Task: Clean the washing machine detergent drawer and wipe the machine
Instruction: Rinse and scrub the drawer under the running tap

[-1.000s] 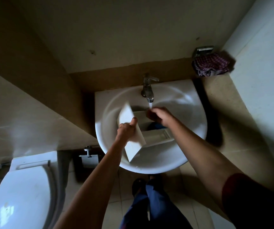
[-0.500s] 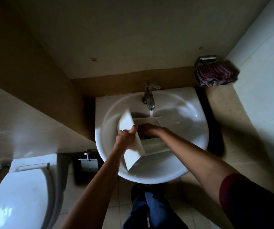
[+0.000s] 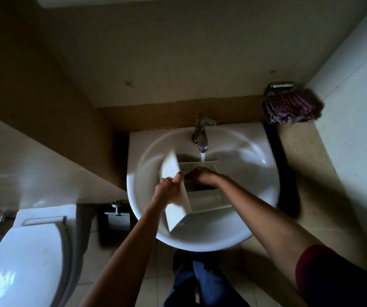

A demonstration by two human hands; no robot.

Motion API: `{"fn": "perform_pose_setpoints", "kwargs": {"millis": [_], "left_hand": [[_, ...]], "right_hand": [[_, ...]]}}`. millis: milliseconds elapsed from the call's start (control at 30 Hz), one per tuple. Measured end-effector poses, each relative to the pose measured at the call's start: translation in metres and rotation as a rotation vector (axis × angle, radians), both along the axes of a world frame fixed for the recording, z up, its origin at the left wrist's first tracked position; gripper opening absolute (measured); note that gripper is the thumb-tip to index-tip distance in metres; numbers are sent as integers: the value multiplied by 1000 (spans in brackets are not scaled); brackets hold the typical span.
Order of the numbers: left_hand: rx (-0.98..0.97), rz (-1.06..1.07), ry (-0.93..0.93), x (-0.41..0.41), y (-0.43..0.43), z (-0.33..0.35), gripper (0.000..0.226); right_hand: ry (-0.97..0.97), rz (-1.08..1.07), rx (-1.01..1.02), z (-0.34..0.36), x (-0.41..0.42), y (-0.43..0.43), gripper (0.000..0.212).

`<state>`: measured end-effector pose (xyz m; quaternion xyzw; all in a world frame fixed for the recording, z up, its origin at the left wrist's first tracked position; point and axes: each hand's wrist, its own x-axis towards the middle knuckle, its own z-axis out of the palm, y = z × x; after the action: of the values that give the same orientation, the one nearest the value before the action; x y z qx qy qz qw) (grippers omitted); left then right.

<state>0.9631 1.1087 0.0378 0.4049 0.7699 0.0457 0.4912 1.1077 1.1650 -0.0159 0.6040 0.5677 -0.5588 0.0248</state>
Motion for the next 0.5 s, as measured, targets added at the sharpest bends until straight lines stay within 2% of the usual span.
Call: {"fn": "perform_pose_setpoints", "kwargs": {"millis": [100,200,267,333,400,433,500], "left_hand": [[-31,56,-52,2,0,10,61],[-63,159,-151,1,0,6,86],[-63,138,-223,0,-2,7,60],[-58,98,-228,-1,-2,8,40],[-62,81,-207,-1,-1,8,37],[-71,77,-213,-1,-1,9,36],[-94,84,-252,-1,0,8,30]], "right_hand": [[198,-266,21,-13,12,2,19],[397,-756,-73,-9,15,8,25],[567,-1005,-198,0,11,14,13],[747,-1217,-283,6,6,22,17],[833,-1254,-295,14,0,24,26],[823,-1181,-293,16,-1,24,28],[682,-870,-239,23,0,17,31]]}}
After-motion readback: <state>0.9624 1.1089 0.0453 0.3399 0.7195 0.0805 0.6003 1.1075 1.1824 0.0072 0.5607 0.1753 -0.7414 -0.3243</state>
